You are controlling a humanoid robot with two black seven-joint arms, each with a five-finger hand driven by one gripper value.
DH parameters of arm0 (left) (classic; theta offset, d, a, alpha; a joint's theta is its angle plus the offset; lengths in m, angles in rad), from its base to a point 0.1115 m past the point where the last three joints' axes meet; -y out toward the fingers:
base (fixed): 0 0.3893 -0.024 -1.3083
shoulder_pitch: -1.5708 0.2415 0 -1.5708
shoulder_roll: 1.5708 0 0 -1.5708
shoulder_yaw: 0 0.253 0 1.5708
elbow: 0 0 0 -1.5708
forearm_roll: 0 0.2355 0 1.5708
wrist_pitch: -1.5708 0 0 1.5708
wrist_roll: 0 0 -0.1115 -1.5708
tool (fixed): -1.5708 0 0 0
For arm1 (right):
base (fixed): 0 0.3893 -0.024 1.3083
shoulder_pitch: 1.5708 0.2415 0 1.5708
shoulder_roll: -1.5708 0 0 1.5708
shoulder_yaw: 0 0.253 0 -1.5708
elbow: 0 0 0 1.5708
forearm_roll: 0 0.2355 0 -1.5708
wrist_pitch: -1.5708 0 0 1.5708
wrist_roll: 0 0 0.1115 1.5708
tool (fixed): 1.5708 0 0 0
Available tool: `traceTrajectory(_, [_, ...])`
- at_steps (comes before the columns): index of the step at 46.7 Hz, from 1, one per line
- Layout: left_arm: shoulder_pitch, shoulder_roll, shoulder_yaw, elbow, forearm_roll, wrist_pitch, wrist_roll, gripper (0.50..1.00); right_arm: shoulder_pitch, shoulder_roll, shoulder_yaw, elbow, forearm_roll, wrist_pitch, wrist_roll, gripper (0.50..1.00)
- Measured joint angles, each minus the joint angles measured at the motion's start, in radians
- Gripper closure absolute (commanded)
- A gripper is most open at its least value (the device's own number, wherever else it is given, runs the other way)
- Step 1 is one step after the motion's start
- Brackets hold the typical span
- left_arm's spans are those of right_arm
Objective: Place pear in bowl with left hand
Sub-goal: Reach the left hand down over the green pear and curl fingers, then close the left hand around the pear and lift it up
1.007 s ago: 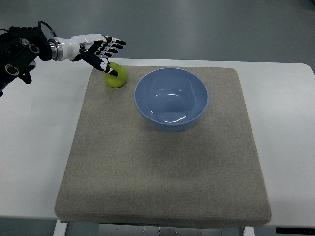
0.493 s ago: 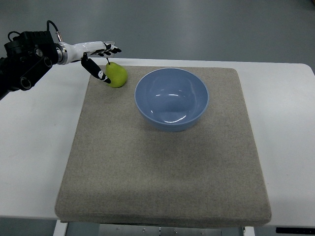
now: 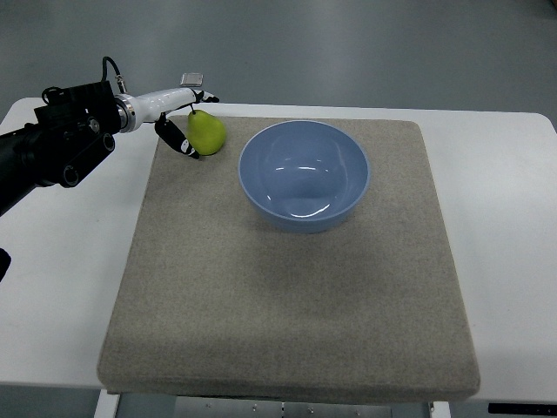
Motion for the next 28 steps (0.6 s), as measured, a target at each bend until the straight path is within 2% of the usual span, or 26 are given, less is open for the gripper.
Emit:
traceTrajectory(7, [0.002, -0.004, -0.001, -0.001, -0.004, 0.0, 0.0, 0.525, 0.0, 0.0, 0.0, 0.0, 0.0, 0.0, 0.0, 0.574])
traceTrajectory(14, [0.003, -0.005, 0.002, 0.001, 0.001, -0.001, 0.0, 0.598, 0.0, 0.0, 0.0, 0.0, 0.0, 0.0, 0.0, 0.574])
traceTrajectory(22, [0.013, -0.006, 0.001, 0.002, 0.003, -0.001, -0.001, 0.651, 0.0, 0.0, 0.0, 0.0, 0.0, 0.0, 0.0, 0.574])
traceTrajectory(28, [0.016, -0.01, -0.001, 0.001, 0.003, 0.0, -0.001, 0.729, 0.0, 0.0, 0.0, 0.0, 0.0, 0.0, 0.0, 0.574])
